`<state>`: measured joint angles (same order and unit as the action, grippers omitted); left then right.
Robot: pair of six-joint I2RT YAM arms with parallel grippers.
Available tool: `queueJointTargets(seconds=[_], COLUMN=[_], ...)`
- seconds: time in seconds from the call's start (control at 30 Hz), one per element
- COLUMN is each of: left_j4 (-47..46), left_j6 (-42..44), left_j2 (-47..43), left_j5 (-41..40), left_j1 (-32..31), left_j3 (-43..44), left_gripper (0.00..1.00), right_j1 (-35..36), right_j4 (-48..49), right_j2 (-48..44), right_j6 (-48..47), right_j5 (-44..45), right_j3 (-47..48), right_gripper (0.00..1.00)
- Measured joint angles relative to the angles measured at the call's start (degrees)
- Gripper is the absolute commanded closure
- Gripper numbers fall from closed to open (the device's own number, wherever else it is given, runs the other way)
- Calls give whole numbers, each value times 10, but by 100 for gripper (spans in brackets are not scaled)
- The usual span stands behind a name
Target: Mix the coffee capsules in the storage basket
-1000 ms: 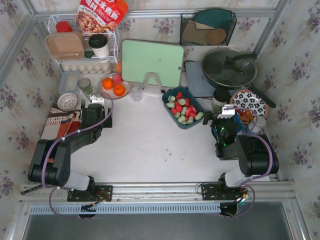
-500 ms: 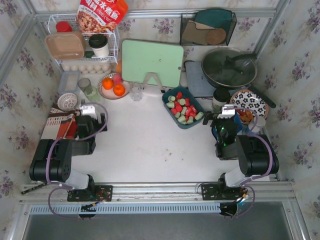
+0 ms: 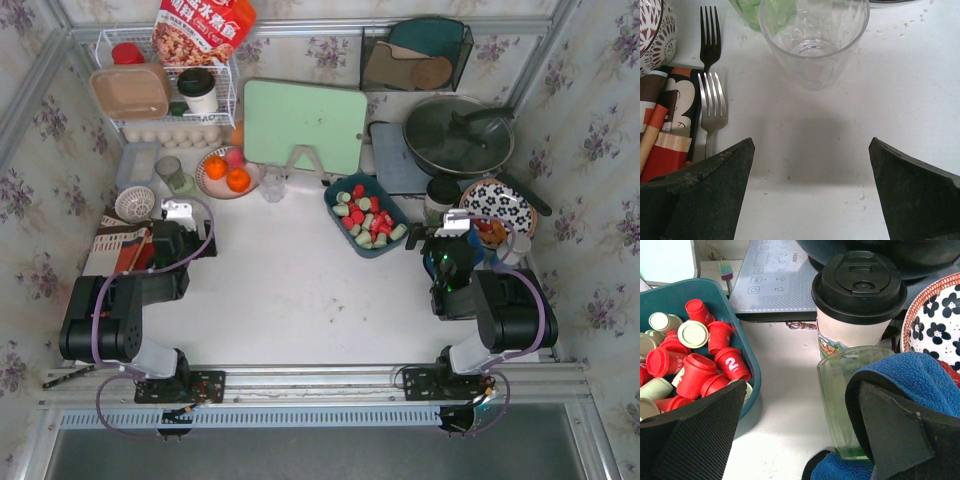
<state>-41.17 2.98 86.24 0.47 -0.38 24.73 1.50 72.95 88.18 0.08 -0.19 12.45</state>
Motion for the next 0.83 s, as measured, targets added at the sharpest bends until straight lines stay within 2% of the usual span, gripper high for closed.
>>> queueJointTargets(seconds=[0.83], left_j4=[3], left_j6=[0], left_j2=[0], left_j5=[6], left_j1=[0], left_j3=[0], left_gripper=[0], right_j1=[0], right_j4=[-8], right_j2=[4], right_j6=[0], right_j5=[0], right_j3=[7], right_gripper=[0])
